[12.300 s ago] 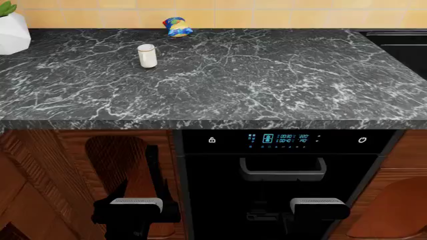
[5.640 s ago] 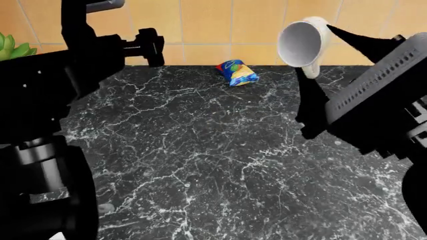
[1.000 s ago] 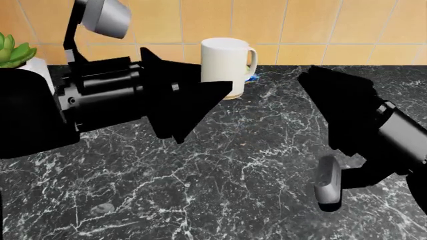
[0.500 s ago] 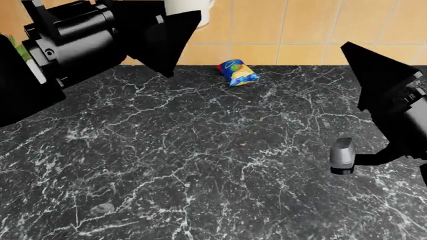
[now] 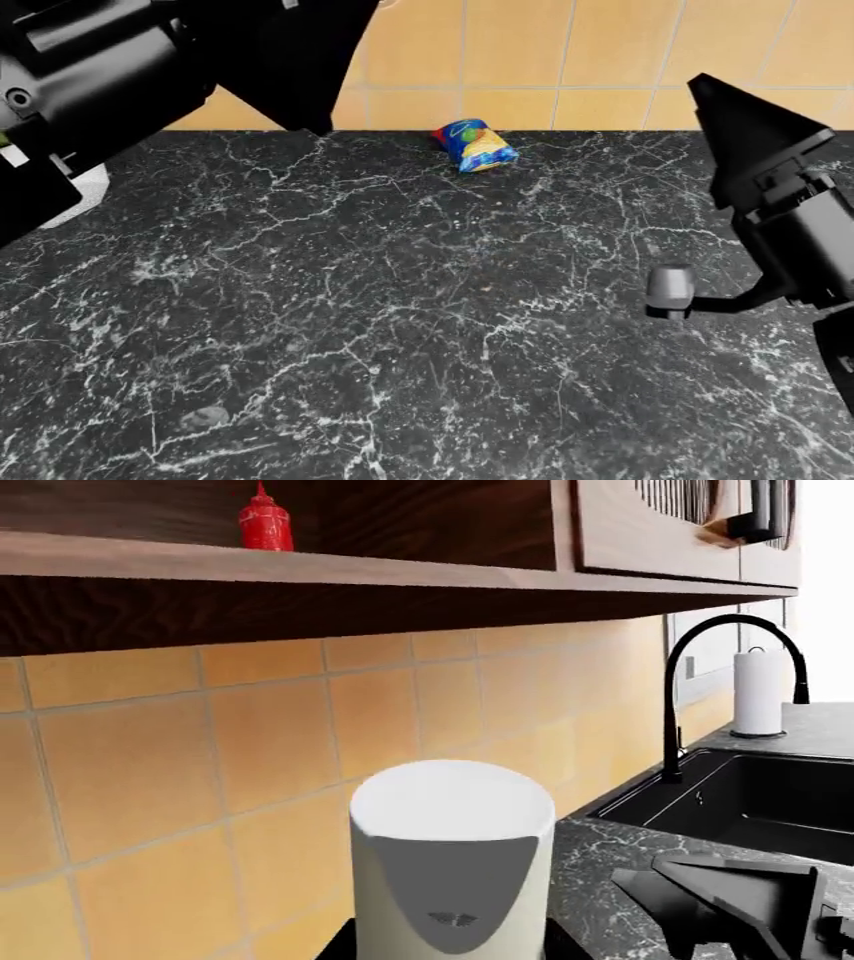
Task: A wet mug is on the counter and needs to be dried. Pick it up and place it upside down in the open cabinet.
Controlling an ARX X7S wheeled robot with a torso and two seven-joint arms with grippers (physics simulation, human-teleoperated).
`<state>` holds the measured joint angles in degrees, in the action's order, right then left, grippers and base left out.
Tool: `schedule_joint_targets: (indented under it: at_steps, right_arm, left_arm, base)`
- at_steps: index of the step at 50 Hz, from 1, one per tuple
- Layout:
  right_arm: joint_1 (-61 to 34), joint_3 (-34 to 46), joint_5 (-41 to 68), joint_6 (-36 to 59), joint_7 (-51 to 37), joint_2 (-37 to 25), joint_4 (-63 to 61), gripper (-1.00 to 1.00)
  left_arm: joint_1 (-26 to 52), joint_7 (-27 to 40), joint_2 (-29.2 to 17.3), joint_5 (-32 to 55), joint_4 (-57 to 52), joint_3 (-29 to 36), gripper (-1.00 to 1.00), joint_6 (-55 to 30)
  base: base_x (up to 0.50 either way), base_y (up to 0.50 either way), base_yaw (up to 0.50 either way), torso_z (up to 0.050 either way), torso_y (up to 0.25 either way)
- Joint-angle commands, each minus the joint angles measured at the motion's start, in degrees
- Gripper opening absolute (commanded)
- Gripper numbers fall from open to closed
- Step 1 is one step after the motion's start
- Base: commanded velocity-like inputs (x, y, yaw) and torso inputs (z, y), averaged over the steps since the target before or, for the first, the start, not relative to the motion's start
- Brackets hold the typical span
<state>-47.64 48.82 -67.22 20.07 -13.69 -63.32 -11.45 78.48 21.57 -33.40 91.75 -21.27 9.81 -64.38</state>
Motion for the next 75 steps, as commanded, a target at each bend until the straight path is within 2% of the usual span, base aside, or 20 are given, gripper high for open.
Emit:
schedule_joint_targets:
  at_steps: [1,8,25,28,35,39,48,59,63,68,75]
  right_arm:
    - [0.3,0.2,0.3,0.8,0.1,2.8,1.6,1.0]
    - [1.7,-0.3,3.5,3.1,0.4,6.6,3.9,1.0]
    - [2.3,-0.5,4.4,3.5,0.9,7.4,4.4,1.0]
    - [2.1,-0.4,4.5,3.3,0.9,7.7,4.7,1.0]
    - [2.0,-0.3,4.5,3.0,0.9,8.1,4.8,1.0]
    - [2.5,-0.4,5.0,3.0,0.4,8.0,4.8,1.0]
    - [3.2,-0.5,5.9,2.9,-1.1,8.6,6.3,1.0]
    - [3.9,-0.4,6.6,2.5,-2.4,9.1,7.4,1.0]
    - [4.1,-0.4,6.8,2.4,-2.8,9.3,7.9,1.0]
    - [4.7,-0.5,7.0,2.5,-2.9,8.8,7.3,1.0]
    - [5.7,-0.5,6.8,2.9,-3.1,8.4,5.9,1.0]
  left_arm:
    - [1.7,2.6,-0.5,1.7,-0.9,-0.7,-1.0,0.3]
    - [4.8,5.7,0.0,2.8,-0.4,-0.7,-1.0,0.6]
    - [10.1,7.9,1.1,1.5,2.0,0.9,-1.0,0.6]
    - [11.8,7.0,1.6,-1.3,3.5,1.9,-1.0,0.8]
    - [18.2,1.5,4.6,-14.4,11.5,6.2,-1.0,4.4]
    - [22.7,-1.7,6.9,-22.1,19.0,9.4,-1.0,7.6]
    - [29.1,-5.7,11.0,-30.5,31.1,13.2,-1.0,12.7]
    - [35.6,-12.5,16.8,-42.7,55.2,17.8,-1.0,24.8]
    - [39.3,-16.1,20.0,-46.7,68.7,19.4,-1.0,30.4]
    - [46.5,-23.5,26.6,-53.0,95.9,21.8,-1.0,43.2]
    - [43.8,-21.8,27.3,-63.0,96.2,13.0,-1.0,42.1]
  base:
    - [0.0,0.0,0.0,0.0,0.0]
    - [0.0,0.0,0.0,0.0,0.0]
    - [0.0,0.0,0.0,0.001,0.001]
    - [0.0,0.0,0.0,0.0,0.0]
    - [0.0,0.0,0.0,0.0,0.001]
    - [0.0,0.0,0.0,0.0,0.0]
    - [0.0,0.0,0.0,0.0,0.0]
    - [0.0,0.0,0.0,0.0,0.001]
    - [0.0,0.0,0.0,0.0,0.0]
    - [0.0,0.0,0.0,0.002,0.0]
    - [0.0,0.0,0.0,0.0,0.0]
